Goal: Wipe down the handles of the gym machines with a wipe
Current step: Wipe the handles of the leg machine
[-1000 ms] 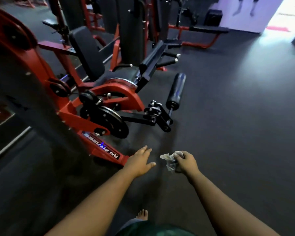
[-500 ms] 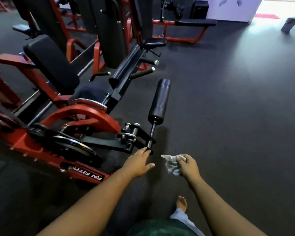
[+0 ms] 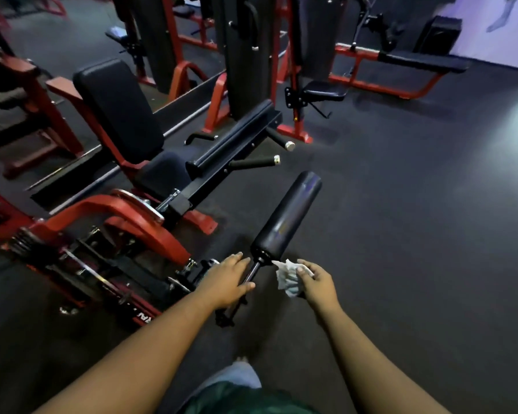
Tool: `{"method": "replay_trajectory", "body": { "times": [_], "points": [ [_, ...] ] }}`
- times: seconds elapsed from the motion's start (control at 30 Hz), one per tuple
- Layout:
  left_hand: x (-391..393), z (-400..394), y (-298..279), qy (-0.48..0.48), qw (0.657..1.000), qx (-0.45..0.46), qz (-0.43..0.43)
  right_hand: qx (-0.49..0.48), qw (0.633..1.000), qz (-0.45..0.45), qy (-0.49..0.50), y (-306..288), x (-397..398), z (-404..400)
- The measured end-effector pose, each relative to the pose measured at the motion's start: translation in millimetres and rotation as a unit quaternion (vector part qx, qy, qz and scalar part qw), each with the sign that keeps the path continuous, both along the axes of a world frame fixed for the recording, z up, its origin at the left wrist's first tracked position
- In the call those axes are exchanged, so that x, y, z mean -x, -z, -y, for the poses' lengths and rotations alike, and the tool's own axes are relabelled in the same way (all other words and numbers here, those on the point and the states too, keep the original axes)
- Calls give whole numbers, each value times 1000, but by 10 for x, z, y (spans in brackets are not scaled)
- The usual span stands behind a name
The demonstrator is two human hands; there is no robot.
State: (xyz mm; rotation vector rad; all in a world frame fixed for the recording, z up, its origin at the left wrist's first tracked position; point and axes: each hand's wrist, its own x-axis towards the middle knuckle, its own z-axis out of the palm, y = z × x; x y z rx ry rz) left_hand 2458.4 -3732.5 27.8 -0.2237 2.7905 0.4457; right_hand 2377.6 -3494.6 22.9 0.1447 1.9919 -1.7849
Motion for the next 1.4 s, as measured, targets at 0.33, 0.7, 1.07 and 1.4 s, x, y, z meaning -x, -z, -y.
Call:
{"method": "replay_trajectory", "body": {
  "times": [0.33, 0.7, 1.07, 1.4],
  "points": [
    [1683, 640, 47, -118, 985, -64, -112, -15, 997, -72, -32, 114, 2000, 657],
    [3197, 1304, -185, -148, 974, 6, -170, -90, 954, -277, -68, -586, 4092, 1488],
    [3969, 1233, 110, -327, 942, 46, -60, -158, 780, -336, -504, -253, 5739, 2515],
    [4226, 1084, 77, -404, 913, 63, 5, -2, 674, -415, -611, -170, 5907, 1672]
  ]
}}
